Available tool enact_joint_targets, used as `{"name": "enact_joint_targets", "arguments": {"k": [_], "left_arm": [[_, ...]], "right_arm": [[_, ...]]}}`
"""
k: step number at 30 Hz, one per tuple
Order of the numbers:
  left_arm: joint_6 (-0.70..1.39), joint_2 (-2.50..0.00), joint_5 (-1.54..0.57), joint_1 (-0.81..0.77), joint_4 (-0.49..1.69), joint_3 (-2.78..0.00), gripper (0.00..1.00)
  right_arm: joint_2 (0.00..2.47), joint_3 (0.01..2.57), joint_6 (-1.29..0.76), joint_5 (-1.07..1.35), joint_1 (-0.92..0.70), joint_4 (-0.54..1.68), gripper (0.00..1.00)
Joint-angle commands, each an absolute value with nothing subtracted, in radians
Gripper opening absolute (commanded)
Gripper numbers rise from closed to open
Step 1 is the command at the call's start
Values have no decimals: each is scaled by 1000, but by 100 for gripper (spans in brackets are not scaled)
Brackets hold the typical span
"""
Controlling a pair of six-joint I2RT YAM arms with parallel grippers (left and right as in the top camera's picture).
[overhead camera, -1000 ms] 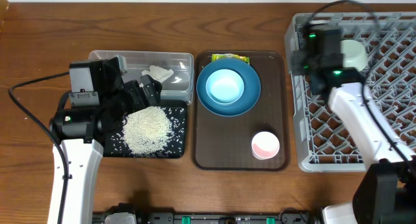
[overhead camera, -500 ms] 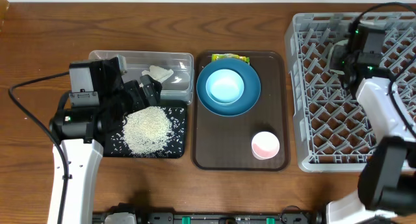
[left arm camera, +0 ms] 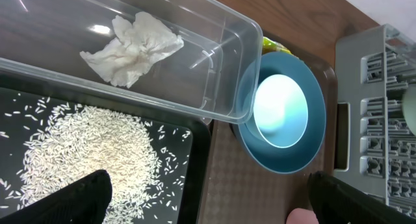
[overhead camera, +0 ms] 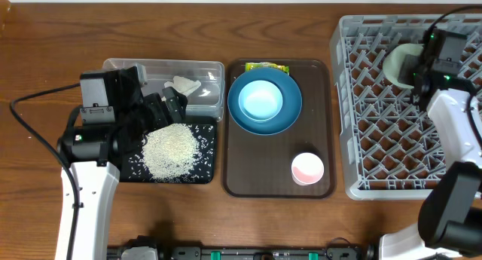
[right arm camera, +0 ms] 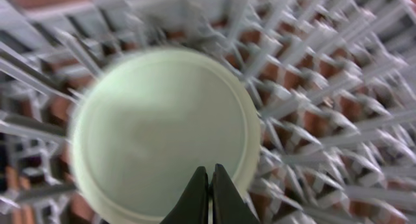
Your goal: Sort waste into correct bins and load items into the dishwasher rack
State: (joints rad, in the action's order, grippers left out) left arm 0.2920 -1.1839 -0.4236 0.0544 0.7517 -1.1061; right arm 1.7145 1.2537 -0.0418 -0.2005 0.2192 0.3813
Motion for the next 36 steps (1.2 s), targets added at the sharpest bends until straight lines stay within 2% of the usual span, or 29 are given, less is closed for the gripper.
{"name": "enact_joint_targets", "arguments": {"k": [1, 7, 12, 19, 23, 29, 33, 36], "left_arm": [[290, -1190, -434, 55, 751, -1117, 98], [290, -1190, -434, 55, 751, -1117, 98], [290, -1190, -434, 55, 751, -1117, 98], [290, -1190, -434, 55, 751, -1117, 98], [290, -1190, -434, 55, 751, -1117, 98], [290, -1190, -434, 55, 751, -1117, 98], [290, -1190, -434, 55, 751, -1117, 98], [290, -1190, -434, 55, 751, -1117, 98]], "right_arm": [[1672, 1233, -55, -258, 234, 403, 5], [1528, 1233, -55, -223, 220, 458, 7], [1435, 1233, -54, -16, 203, 453, 18], [1404, 1233, -55, 73, 186, 424, 18], [1415, 1233, -54, 173, 168, 453, 13], [1449, 1231, -47, 366, 69, 476, 15], [1481, 1231, -36, 409, -47, 462, 21], [1518, 1231, 36, 408, -157, 435, 30]]}}
